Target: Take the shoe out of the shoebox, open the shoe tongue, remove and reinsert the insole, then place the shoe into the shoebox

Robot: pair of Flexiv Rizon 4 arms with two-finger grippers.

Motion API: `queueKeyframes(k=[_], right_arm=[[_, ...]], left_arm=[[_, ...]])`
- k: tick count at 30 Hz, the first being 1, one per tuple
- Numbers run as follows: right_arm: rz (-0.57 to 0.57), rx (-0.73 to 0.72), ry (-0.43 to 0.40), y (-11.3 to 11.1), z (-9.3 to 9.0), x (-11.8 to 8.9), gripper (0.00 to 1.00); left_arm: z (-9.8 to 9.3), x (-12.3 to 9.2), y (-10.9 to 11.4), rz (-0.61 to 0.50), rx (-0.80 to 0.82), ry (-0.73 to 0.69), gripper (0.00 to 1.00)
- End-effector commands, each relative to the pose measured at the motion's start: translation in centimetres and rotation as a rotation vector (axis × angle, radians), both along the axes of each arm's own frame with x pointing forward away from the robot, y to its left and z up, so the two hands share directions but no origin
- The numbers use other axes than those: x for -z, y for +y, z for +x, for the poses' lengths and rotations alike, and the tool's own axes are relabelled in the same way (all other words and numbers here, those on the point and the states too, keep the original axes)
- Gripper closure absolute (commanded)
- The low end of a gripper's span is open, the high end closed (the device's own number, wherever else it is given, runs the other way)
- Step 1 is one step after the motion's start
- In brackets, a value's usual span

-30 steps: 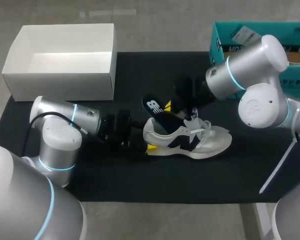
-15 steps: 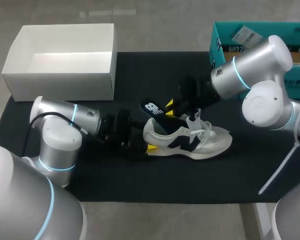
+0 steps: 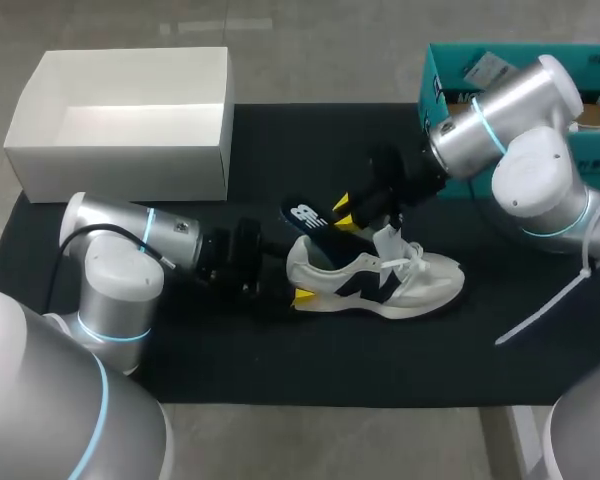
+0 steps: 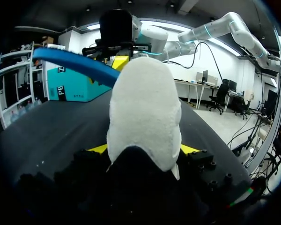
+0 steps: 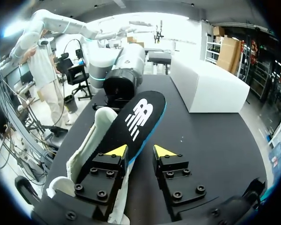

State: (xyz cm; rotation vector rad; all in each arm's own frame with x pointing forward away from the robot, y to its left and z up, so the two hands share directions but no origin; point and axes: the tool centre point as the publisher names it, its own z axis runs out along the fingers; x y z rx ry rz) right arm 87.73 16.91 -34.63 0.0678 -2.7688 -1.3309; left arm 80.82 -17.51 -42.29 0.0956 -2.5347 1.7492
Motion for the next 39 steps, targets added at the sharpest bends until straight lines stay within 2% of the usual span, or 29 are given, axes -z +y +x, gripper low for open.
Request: queueKeyframes(k=[1, 7, 19, 22, 25, 31, 39], right_arm=[[-0.002, -0.049, 0.055, 0.6, 0.9, 0.2, 0.63], [-0.025, -0.056, 0.107, 0.8, 0.8, 0.2, 0.62], [-0.057, -0.097, 0.183, 1.4, -0.7, -0.1, 0.60], [-0.059, -0.100, 0.189, 1.5, -0.7, 0.1, 0.65], [-0.062, -0.104, 0.196, 1.7, -0.7, 0.4, 1.00], [-0.064, -0.114, 0.200, 1.7, -1.0, 0.2, 1.00], [-0.041, -0.109, 0.147, 1.7, -1.4, -2.2, 1.00]], left_arm=[[-0.1, 0.1, 0.0, 0.000, -0.001, -0.001, 1.00], [-0.1, 0.1, 0.0, 0.000, -0.001, -0.001, 1.00], [-0.1, 0.1, 0.0, 0.000, -0.001, -0.001, 1.00], [-0.1, 0.1, 0.0, 0.000, -0.001, -0.001, 1.00], [-0.1, 0.1, 0.0, 0.000, -0.001, -0.001, 1.00], [-0.1, 0.1, 0.0, 0.000, -0.001, -0.001, 1.00], [-0.1, 0.1, 0.0, 0.000, -0.001, -0.001, 1.00]])
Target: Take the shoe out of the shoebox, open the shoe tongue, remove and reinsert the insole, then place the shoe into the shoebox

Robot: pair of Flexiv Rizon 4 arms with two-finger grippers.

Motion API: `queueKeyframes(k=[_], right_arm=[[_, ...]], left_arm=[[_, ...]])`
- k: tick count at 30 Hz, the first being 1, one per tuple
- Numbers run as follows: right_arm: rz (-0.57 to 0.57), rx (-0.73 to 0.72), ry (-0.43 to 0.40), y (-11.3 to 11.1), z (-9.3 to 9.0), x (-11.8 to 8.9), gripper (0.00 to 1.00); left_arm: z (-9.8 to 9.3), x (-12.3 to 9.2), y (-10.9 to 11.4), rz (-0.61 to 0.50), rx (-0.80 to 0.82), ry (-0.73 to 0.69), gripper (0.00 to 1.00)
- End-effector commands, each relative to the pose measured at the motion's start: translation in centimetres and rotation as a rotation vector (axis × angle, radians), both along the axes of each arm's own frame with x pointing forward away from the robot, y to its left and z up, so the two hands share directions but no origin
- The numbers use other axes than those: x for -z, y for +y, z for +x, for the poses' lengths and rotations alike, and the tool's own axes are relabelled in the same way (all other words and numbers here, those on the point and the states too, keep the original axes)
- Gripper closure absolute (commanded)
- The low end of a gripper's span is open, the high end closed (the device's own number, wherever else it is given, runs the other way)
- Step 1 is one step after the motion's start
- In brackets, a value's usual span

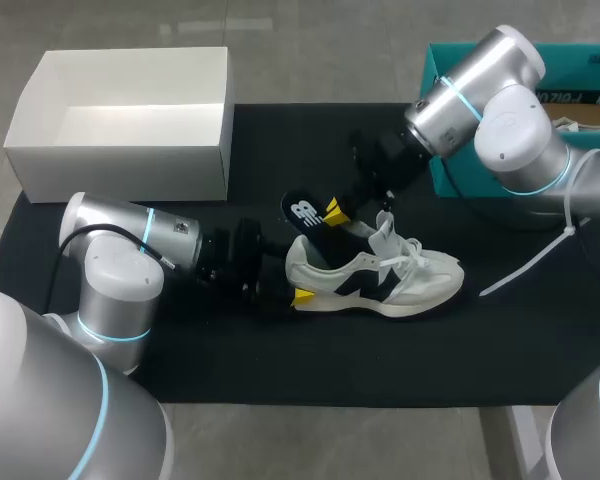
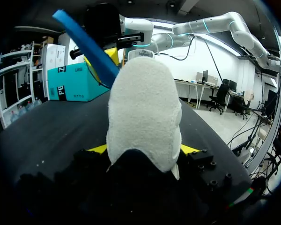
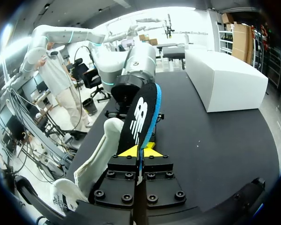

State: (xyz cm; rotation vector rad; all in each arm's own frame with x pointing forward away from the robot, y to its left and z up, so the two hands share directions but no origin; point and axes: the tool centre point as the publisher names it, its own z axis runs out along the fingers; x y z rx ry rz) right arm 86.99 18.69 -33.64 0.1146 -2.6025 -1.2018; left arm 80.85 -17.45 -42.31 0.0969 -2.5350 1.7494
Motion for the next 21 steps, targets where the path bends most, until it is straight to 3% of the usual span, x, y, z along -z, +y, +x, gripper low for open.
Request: queueKeyframes(k=[1, 9, 21], right_arm=[[-0.002, 0.009, -0.027, 0.0, -0.6, -1.5, 1.00], [0.031, -0.012, -0.064, 1.2, 0.0, -2.7, 1.00], [0.063, 0.025, -0.161, 2.4, 0.8, -6.9, 1.00]], left_arm=[[-0.1, 0.1, -0.1, 0.000, 0.000, -0.001, 1.00], [-0.1, 0.1, -0.1, 0.000, 0.000, -0.001, 1.00], [-0.1, 0.1, -0.1, 0.000, 0.000, -0.001, 1.00]])
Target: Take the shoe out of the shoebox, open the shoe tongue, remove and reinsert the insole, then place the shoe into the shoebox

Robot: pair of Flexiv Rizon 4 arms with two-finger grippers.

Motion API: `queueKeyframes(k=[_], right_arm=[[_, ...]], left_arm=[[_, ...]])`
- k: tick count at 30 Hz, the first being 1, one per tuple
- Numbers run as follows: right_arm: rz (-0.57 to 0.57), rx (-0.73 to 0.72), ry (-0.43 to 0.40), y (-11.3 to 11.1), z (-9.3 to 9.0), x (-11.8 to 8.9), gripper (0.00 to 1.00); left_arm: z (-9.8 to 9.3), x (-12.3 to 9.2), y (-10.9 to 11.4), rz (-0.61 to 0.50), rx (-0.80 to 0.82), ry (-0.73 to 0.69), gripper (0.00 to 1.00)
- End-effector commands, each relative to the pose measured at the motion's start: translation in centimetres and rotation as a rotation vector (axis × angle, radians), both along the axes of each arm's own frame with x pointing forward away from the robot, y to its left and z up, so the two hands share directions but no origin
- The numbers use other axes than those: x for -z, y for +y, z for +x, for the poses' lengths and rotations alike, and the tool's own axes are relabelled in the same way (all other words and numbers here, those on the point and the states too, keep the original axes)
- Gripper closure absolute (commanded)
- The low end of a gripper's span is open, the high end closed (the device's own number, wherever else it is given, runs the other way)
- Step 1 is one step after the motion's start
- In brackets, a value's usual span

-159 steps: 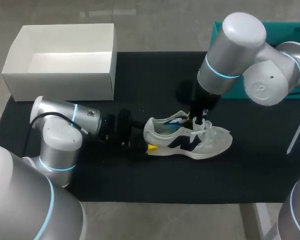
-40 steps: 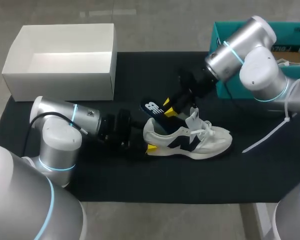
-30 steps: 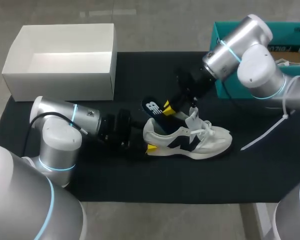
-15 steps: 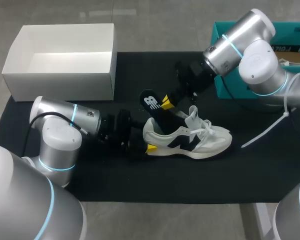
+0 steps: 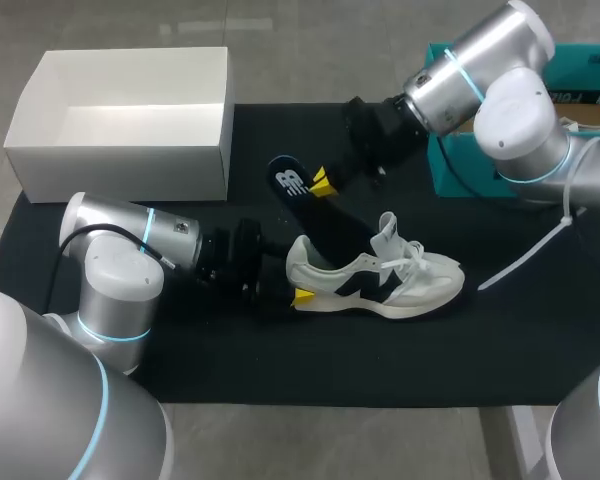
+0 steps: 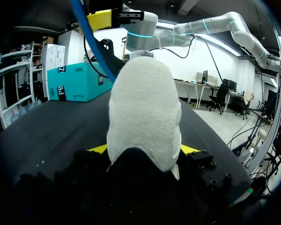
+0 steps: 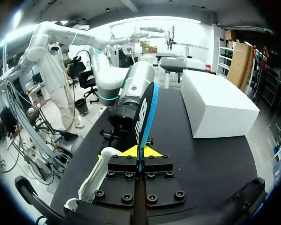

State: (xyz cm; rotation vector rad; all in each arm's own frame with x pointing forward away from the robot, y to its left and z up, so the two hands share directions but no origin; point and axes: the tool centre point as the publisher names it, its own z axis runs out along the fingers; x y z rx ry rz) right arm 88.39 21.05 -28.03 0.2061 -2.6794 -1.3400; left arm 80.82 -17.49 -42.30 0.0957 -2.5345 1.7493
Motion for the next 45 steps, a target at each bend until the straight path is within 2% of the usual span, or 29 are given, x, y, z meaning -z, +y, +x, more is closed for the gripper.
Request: queueKeyframes(k=[1, 10, 17, 42, 45], right_arm=[[-0.013, 0.018, -0.029, 0.2, -0.5, -2.1, 1.00], [-0.047, 0.027, -0.073, 0.2, 0.2, -7.1, 1.00], [-0.031, 0.049, -0.130, 0.2, 0.3, -9.9, 1.00], [-0.031, 0.049, -0.130, 0.2, 0.3, -9.9, 1.00], [0.114, 0.174, -0.135, -0.5, -0.1, -11.8, 1.00]], left_arm=[[-0.1, 0.1, -0.1, 0.000, -0.001, -0.001, 1.00], [-0.1, 0.1, -0.1, 0.000, -0.001, -0.001, 1.00], [-0.1, 0.1, -0.1, 0.000, -0.001, -0.001, 1.00], [-0.1, 0.1, -0.1, 0.000, -0.001, -0.001, 1.00], [-0.1, 0.1, -0.1, 0.000, -0.001, -0.001, 1.00]])
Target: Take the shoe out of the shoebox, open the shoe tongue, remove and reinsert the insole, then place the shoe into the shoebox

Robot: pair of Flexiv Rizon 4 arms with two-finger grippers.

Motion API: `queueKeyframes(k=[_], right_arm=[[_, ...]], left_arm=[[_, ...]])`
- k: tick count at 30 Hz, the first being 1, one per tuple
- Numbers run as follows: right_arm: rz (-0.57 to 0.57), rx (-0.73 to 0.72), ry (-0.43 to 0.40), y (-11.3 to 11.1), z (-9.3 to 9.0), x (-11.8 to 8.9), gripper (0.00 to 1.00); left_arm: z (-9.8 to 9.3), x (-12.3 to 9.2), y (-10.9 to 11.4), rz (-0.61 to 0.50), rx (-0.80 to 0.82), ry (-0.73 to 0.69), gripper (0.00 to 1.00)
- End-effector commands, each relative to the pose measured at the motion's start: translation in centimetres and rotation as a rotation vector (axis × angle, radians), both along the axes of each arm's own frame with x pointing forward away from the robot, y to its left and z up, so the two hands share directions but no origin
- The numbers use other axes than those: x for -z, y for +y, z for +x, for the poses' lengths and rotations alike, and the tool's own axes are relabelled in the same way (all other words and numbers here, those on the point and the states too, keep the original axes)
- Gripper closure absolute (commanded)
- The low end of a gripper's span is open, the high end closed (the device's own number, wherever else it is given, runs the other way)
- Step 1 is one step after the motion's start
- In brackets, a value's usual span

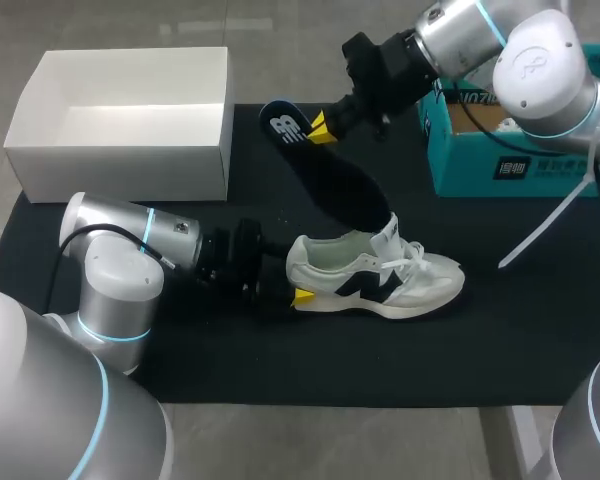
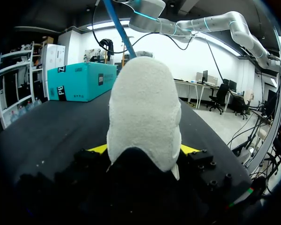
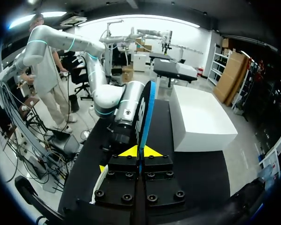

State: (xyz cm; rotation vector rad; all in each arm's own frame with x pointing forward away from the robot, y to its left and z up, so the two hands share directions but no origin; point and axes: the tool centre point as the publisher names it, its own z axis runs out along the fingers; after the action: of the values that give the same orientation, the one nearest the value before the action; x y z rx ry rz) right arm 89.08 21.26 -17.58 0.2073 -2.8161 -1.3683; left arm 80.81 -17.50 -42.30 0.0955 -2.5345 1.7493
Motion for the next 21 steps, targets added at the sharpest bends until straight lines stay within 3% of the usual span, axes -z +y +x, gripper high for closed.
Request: queueKeyframes(k=[1, 7, 12, 21], right_arm=[[0.172, 0.116, -0.031, -0.7, -1.0, -2.3, 1.00], [0.295, 0.115, -0.038, 0.1, -3.0, -7.0, 1.00], [0.308, 0.115, -0.029, 0.6, -5.5, -9.8, 1.00], [0.269, 0.158, -0.018, 0.1, -10.9, -12.3, 1.00]], left_arm=[[-0.1, 0.1, 0.0, 0.000, -0.001, -0.001, 1.00], [-0.1, 0.1, 0.0, 0.000, -0.001, -0.001, 1.00], [-0.1, 0.1, 0.0, 0.000, -0.001, -0.001, 1.00], [-0.1, 0.1, 0.0, 0.000, -0.001, -0.001, 1.00]])
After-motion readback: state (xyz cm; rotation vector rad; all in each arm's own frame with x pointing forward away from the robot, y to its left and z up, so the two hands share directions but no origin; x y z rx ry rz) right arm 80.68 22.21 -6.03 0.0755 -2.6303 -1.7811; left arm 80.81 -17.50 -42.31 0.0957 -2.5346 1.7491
